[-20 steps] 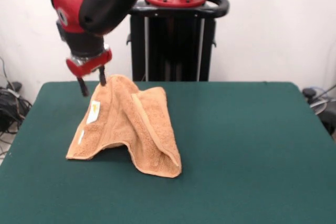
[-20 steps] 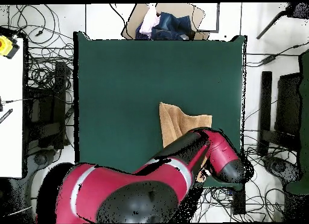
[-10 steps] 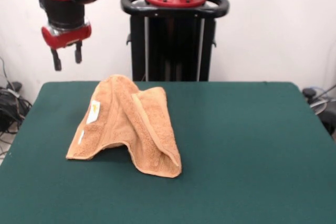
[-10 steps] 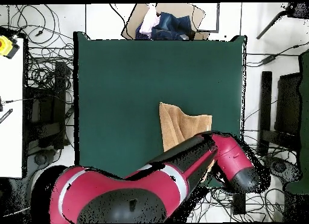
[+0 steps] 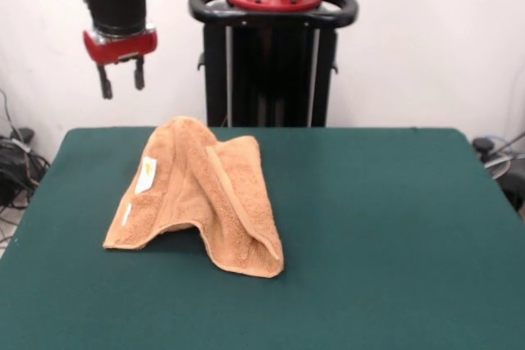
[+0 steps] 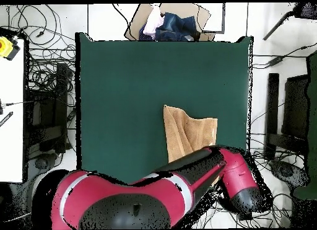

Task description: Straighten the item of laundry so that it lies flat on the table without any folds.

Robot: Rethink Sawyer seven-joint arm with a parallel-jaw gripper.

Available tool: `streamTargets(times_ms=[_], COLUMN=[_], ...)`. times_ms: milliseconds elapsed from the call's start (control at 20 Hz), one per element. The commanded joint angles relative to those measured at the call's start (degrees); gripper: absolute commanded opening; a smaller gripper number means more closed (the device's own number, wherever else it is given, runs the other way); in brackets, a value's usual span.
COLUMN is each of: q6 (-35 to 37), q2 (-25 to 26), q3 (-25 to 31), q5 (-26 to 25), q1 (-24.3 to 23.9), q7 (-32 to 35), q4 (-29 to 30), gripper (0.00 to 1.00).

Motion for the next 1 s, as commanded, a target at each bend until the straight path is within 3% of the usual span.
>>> streamTargets(times_ms=[50, 500, 1000], q6=[4.74, 4.99, 2.02], q2=[3.41, 6.52, 6.63], q3=[11.91, 12.32, 10.48], q5=[9.19, 12.11, 11.84], q1=[-2.06, -3.38, -2.02], q7=[0.49, -1.33, 1.64], q4=[4.79, 1.0, 0.3], gripper=[1.0, 1.0, 1.0])
